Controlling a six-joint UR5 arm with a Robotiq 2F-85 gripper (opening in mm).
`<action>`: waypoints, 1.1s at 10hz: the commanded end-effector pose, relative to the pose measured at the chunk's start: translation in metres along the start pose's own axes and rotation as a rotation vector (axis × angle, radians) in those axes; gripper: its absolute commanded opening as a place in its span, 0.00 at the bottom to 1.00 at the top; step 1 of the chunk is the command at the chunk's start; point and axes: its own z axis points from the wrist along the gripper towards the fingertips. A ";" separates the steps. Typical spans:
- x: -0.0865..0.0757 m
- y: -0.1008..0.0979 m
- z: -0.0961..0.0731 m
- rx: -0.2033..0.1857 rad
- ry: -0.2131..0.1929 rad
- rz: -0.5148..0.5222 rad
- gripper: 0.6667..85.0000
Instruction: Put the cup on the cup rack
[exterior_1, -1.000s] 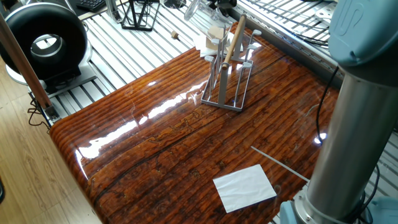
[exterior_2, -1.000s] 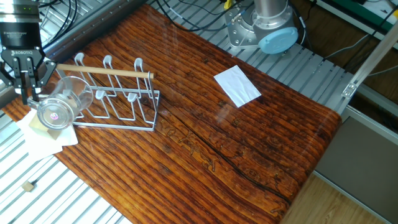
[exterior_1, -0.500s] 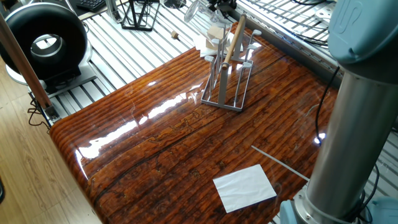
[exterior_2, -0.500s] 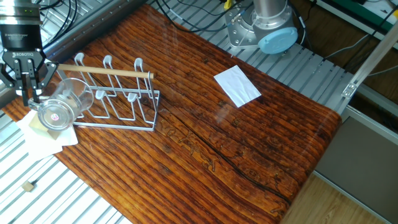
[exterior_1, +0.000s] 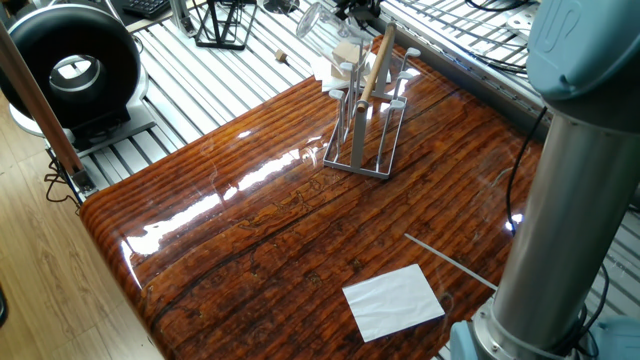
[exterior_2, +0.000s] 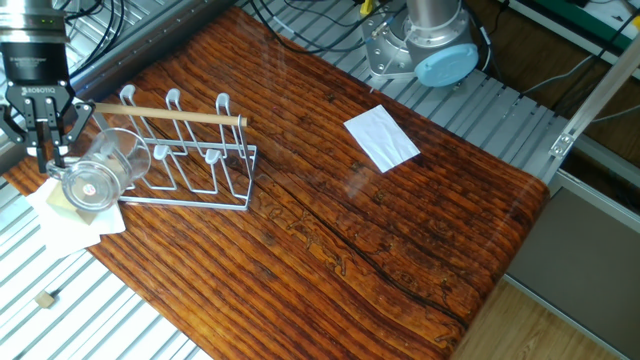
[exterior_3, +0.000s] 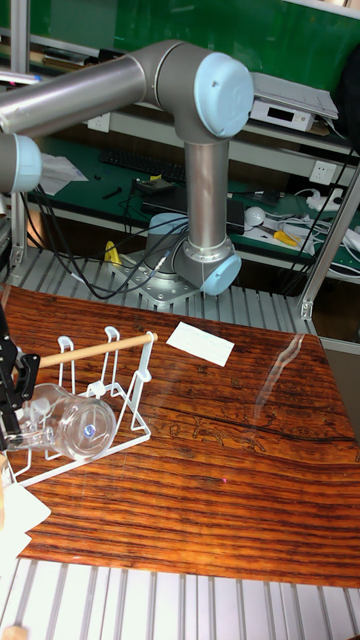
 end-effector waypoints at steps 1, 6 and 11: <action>-0.002 -0.003 -0.002 0.007 -0.021 0.000 0.00; -0.001 -0.003 -0.001 0.010 -0.022 -0.001 0.00; -0.007 -0.001 -0.002 -0.001 -0.021 0.029 0.00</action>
